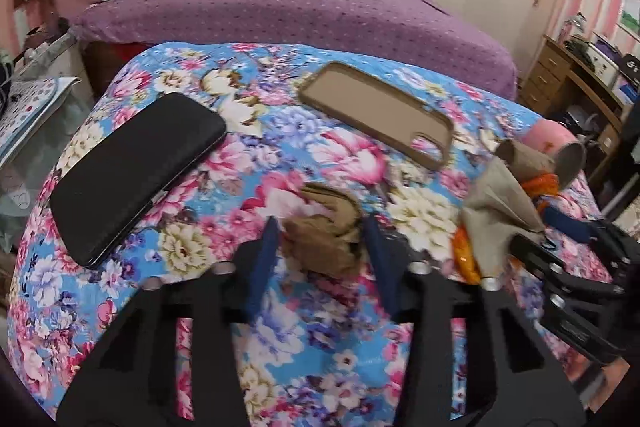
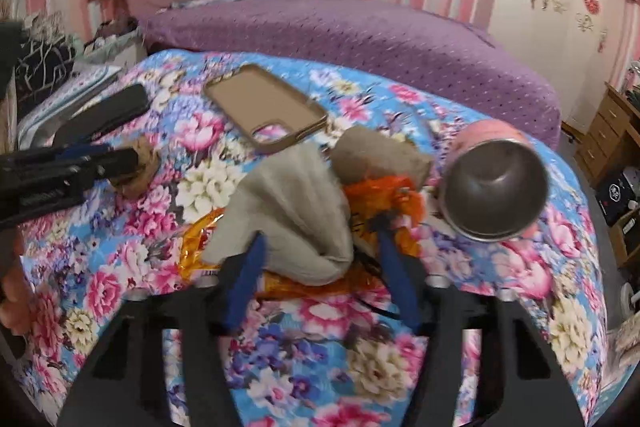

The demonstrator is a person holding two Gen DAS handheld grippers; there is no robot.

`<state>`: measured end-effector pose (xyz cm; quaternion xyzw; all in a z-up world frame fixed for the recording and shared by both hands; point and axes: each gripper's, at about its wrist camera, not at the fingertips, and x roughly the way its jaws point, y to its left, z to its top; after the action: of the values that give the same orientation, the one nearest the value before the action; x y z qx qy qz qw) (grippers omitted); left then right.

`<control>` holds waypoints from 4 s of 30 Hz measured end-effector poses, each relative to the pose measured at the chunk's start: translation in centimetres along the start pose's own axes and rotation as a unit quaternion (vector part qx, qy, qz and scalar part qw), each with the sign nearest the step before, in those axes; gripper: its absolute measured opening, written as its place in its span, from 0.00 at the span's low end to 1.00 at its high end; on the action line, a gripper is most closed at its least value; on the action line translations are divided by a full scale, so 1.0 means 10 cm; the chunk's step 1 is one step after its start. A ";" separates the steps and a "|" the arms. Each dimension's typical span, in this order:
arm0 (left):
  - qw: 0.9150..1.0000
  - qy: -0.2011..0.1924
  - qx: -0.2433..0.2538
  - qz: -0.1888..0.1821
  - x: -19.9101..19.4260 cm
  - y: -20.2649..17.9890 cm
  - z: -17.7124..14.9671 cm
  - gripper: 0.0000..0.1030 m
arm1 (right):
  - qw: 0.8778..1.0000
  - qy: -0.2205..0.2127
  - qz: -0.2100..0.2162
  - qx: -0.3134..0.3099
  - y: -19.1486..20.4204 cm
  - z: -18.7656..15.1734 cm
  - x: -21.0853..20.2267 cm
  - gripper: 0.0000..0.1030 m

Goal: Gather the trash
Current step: 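Grasp the brown crumpled paper with the left gripper while the right gripper grasps the beige cloth, then carry the brown paper and beige cloth in both grippers to the blue basket, then open the left gripper dropping the paper while the right gripper releases the cloth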

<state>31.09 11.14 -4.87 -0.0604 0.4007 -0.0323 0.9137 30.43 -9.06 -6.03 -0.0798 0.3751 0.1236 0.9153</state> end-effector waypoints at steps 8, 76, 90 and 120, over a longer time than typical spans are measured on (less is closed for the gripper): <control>1.000 -0.012 0.015 0.019 -0.21 -0.03 -0.08 0.27 | 0.999 -0.032 -0.005 -0.021 0.05 -0.01 -0.18 0.03; 0.993 -0.072 0.085 -0.037 -1.23 -1.96 -1.20 0.33 | 0.983 -0.073 -0.128 0.108 -1.96 -1.67 -2.21 0.06; 0.985 -0.080 0.124 -0.092 -1.22 -3.23 -1.36 0.34 | 0.968 -0.050 -0.178 0.171 -2.92 -2.31 -2.51 0.06; 0.960 -0.054 0.206 -0.180 -0.88 -4.88 -1.65 0.50 | 0.941 -0.049 -0.200 0.267 -3.63 -2.81 -2.52 0.06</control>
<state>12.50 -37.67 -2.92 0.0567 0.3174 -0.2748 0.9058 4.74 -54.68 -6.09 0.1001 0.3252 -0.1631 0.9261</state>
